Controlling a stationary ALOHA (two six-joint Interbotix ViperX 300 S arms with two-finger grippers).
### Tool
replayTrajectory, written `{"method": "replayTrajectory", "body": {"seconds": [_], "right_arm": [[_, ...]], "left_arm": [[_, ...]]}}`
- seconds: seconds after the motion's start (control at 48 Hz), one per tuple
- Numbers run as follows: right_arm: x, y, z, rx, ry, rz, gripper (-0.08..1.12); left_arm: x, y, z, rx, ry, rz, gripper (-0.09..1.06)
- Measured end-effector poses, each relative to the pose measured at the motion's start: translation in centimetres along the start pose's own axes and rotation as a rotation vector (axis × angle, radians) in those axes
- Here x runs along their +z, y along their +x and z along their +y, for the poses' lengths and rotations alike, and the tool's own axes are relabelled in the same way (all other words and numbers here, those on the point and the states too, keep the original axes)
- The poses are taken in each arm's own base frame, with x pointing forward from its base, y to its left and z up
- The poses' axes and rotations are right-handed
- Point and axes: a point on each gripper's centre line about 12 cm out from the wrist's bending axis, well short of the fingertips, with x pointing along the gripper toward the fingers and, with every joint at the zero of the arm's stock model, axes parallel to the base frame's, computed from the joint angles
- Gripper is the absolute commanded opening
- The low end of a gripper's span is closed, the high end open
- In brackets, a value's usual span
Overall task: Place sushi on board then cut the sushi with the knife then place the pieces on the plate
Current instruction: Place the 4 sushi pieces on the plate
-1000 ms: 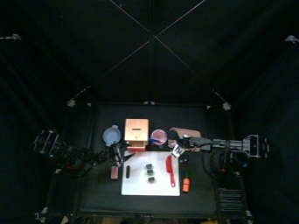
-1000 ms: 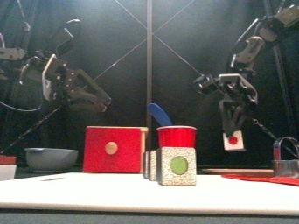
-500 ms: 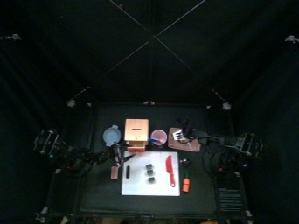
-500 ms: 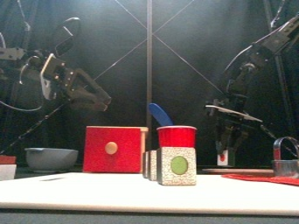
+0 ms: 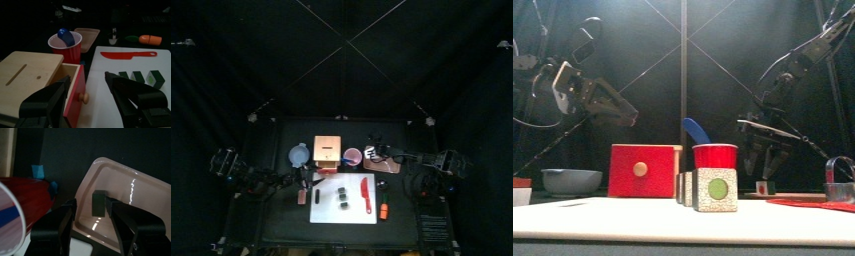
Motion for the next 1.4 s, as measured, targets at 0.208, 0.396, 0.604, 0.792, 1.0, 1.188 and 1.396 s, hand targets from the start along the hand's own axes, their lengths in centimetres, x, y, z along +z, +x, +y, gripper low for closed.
{"method": "replayTrajectory", "body": {"seconds": [0.208, 0.396, 0.604, 0.792, 1.0, 1.188, 1.396], "right_arm": [[-6.2, -3.2, 6.5, 0.141, -0.418, 0.061, 0.84], [-9.9, -3.9, 11.9, 0.215, -0.685, 0.149, 0.84], [-9.1, -2.3, 17.6, 0.251, -0.907, 0.123, 0.84], [-9.4, 0.5, 20.1, 0.239, -1.046, 0.156, 0.84], [-8.9, 1.5, 20.5, 0.235, -1.059, 0.174, 0.84], [-7.9, 1.9, 20.2, 0.227, -1.042, 0.169, 0.84], [-7.9, 2.0, 20.1, 0.228, -1.034, 0.174, 0.84]], "left_arm": [[0.3, 0.1, -0.1, 0.001, -0.005, -0.008, 0.92], [0.5, 0.4, 0.1, 0.024, -0.029, -0.009, 0.92], [0.3, 0.4, 0.9, 0.086, -0.081, 0.014, 0.92], [0.0, 0.3, 1.3, 0.118, -0.107, 0.031, 0.92], [-0.1, 0.2, 1.4, 0.127, -0.113, 0.038, 0.92], [-0.3, 0.2, 1.5, 0.131, -0.115, 0.043, 0.92], [-0.4, 0.1, 1.5, 0.135, -0.114, 0.047, 0.91]]}}
